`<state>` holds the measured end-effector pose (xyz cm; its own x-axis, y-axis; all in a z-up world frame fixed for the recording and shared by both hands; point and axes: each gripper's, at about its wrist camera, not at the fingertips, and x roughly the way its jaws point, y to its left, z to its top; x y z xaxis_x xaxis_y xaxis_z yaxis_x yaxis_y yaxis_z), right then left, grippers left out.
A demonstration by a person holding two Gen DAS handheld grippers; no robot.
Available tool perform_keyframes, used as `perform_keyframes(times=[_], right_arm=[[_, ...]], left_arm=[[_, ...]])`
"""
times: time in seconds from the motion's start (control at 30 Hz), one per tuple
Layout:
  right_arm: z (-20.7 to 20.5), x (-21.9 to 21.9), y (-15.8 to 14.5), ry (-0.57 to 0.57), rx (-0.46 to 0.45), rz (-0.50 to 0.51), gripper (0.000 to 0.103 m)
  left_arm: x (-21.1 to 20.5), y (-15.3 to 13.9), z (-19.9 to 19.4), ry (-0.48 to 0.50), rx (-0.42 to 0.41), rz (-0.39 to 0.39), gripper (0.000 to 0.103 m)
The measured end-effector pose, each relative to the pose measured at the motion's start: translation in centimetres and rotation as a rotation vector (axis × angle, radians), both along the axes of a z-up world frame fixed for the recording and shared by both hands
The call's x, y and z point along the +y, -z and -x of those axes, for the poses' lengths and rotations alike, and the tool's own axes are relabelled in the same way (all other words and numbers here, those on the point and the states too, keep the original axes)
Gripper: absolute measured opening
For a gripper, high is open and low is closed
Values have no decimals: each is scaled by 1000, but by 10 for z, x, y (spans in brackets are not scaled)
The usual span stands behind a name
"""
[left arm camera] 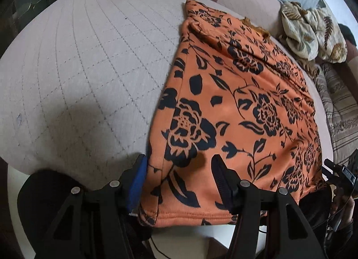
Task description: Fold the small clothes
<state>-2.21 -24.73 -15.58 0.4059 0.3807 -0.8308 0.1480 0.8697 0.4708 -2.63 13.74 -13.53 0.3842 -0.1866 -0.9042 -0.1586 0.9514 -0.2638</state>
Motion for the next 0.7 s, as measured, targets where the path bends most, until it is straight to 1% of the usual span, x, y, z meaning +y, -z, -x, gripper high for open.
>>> perform_keyframes(times=[0.07,0.13,0.2,0.27,0.33,0.4,0.43,0.5,0.57,0.6,0.7], right_arm=[[2,2,-1,-12,-2,-7,80],[6,3,-2,-22,-7,-34,80],[6,3,3,-31,19,-19,80],[6,2,7,-28,30,-31,80],[6,2,5,-36,31,-35,76],[8,3,3,-53,33,-55,47],[9,3,3,-56,40,-64,43],[11,4,7,-56,53,-65,42],[11,4,9,-51,51,-69,43],[10,4,9,-50,55,-68,45],[7,7,10,-66,65,-63,49]], left_arm=[[-1,-4,6,4,-1,17,60],[-1,-7,13,5,-6,17,60],[-2,-1,17,5,17,7,63],[-3,12,18,-4,56,-13,64],[-6,10,22,3,45,-34,64],[-9,7,23,10,41,-33,64],[-10,5,24,6,37,-24,64],[-9,3,24,-12,31,-12,64],[-8,7,24,-18,53,-17,64],[-8,11,24,-23,68,-19,64],[-5,11,27,-21,61,-26,64]])
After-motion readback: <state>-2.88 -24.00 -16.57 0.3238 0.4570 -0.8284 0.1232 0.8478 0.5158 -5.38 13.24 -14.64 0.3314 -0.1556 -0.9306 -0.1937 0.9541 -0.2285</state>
